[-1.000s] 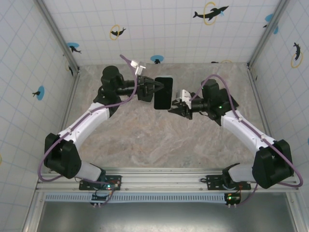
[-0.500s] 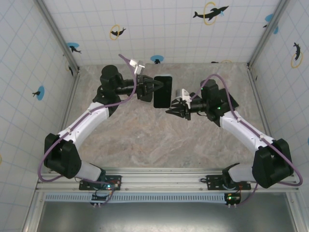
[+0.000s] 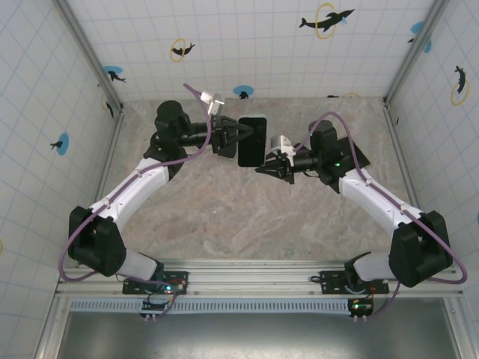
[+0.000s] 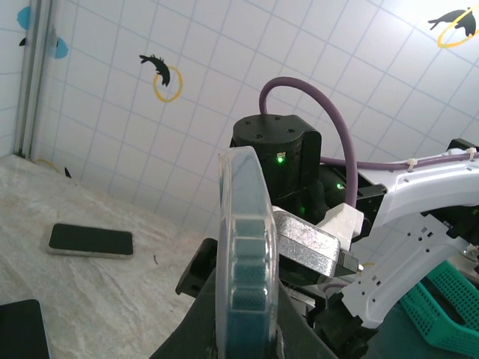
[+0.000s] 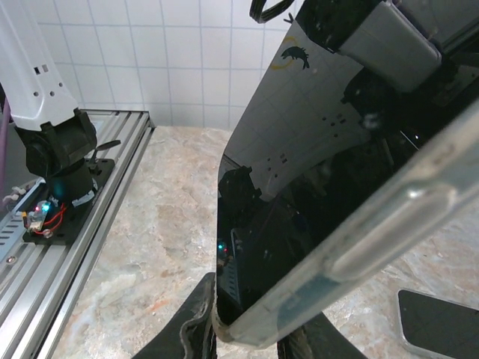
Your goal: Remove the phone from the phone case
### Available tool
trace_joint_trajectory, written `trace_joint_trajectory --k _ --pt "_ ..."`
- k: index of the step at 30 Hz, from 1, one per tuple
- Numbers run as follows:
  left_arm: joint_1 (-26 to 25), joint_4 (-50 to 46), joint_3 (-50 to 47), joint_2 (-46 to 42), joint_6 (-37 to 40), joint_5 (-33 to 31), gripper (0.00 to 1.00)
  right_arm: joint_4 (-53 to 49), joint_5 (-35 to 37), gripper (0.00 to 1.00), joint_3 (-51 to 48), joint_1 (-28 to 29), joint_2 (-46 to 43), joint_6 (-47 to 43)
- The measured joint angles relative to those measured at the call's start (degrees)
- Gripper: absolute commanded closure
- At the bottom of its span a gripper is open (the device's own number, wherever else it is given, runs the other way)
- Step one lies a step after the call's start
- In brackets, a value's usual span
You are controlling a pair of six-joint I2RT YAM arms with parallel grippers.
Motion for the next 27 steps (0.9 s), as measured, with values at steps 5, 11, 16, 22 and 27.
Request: trace_joint_trajectory --k 5,11,16,22,27 --pt "0.00 0.15 0.00 0.00 -0.07 -0.02 1.00 -0.04 -0.48 0.81 0.02 0.00 0.42 -0.02" --pt "0.07 1.05 0.00 0.00 -0.02 1.16 1.00 -1.51 -1.27 0.88 0.50 0.00 0.98 0.57" --pt "0.04 1.70 -0.11 0.00 -0.04 1.51 1.00 -1.46 -1.44 0.88 0.74 0.00 1.01 1.11" --pt "0.04 2.51 -0.31 -0.02 -0.22 1.46 1.00 -0.57 -2.19 0.88 0.74 -0.02 1.36 2.71" --pt "-0.04 2.78 -0.57 -0.02 -0.85 1.07 1.00 -0.13 -2.23 0.90 0.74 -0.15 1.81 3.21"
